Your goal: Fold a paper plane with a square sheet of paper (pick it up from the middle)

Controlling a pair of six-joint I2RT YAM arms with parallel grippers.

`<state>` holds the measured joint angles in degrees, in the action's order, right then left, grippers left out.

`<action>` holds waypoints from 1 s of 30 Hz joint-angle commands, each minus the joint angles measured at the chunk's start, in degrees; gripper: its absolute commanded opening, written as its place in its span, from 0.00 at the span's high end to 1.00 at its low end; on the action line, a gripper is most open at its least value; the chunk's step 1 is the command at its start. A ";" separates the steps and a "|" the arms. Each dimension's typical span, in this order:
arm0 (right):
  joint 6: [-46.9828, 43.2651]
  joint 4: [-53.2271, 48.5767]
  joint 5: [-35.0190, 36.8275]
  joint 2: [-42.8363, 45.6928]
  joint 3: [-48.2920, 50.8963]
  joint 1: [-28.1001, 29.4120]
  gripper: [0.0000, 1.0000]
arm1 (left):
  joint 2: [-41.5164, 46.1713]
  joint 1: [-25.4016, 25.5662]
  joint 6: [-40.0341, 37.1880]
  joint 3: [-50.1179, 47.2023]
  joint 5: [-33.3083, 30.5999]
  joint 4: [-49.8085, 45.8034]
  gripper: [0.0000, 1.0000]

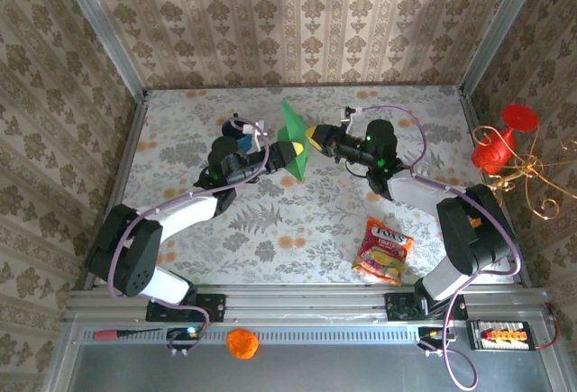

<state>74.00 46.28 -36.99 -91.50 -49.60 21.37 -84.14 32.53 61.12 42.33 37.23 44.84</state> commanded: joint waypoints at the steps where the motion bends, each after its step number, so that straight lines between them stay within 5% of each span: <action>1: 0.95 3.97 -2.03 -0.84 0.72 -0.27 0.92 | -1.30 -0.53 3.69 -0.75 0.51 6.54 0.57; 30: -0.11 1.00 -2.21 -0.48 1.13 -0.38 0.82 | -1.29 -2.12 3.80 -1.42 1.13 7.57 0.80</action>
<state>75.18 48.14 -38.20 -91.61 -49.28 21.34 -86.63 30.74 65.39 41.28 37.36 50.59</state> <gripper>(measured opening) 0.172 0.210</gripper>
